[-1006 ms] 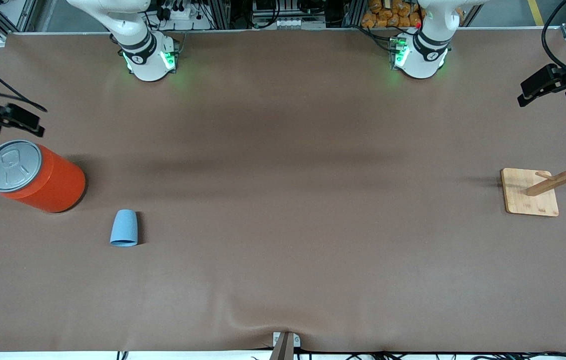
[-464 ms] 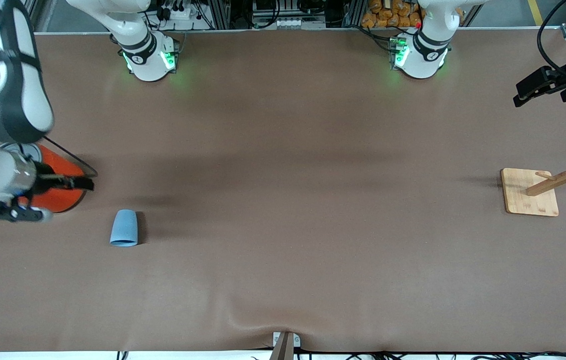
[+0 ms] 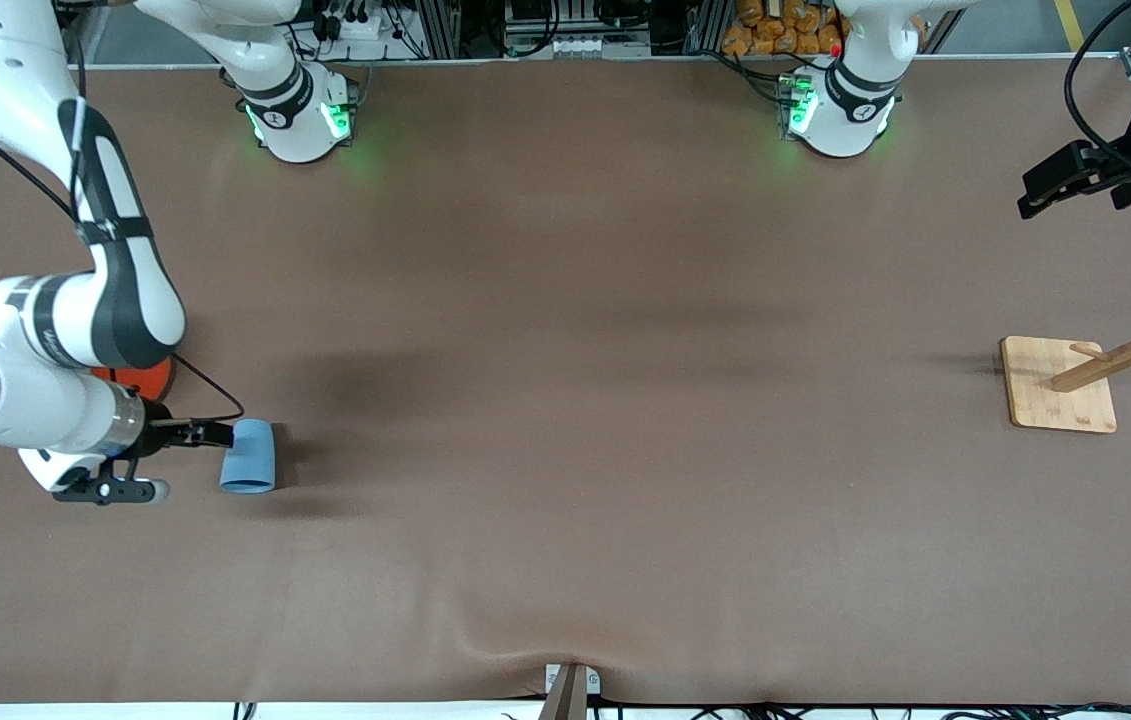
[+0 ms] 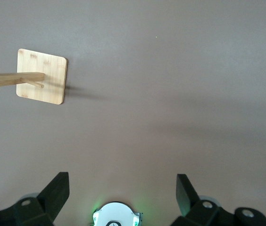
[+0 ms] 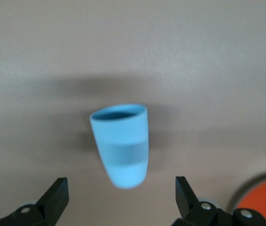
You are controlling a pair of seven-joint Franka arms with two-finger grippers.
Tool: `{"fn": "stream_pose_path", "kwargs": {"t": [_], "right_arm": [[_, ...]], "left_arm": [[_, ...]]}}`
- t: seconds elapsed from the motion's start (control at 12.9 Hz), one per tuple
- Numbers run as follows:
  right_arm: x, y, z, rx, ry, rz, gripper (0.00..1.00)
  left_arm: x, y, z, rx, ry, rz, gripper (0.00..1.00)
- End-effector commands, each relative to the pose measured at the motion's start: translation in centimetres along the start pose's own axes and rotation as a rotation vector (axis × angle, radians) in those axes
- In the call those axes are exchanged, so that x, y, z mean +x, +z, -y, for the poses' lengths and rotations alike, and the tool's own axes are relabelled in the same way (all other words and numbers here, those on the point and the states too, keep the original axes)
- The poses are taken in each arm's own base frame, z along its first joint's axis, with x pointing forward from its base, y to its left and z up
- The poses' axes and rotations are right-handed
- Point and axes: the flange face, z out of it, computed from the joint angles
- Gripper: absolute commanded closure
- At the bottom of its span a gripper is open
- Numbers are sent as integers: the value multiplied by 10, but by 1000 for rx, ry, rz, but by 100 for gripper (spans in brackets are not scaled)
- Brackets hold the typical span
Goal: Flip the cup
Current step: 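Reach the right gripper down to the lying blue cup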
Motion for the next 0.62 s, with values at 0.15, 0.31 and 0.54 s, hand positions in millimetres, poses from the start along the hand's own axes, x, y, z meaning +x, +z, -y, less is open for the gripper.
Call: {"fn": "stream_pose_path", "kwargs": {"t": [0.15, 0.31, 0.54], "right_arm": [[12, 55, -7, -19, -126, -25, 0], [10, 76, -4, -16, -121, -24, 0], [2, 103, -1, -6, -105, -9, 0]], "left_arm": [[1, -1, 5, -12, 5, -18, 0], [1, 0, 4, -10, 8, -15, 0], [1, -1, 3, -12, 10, -18, 0]]}}
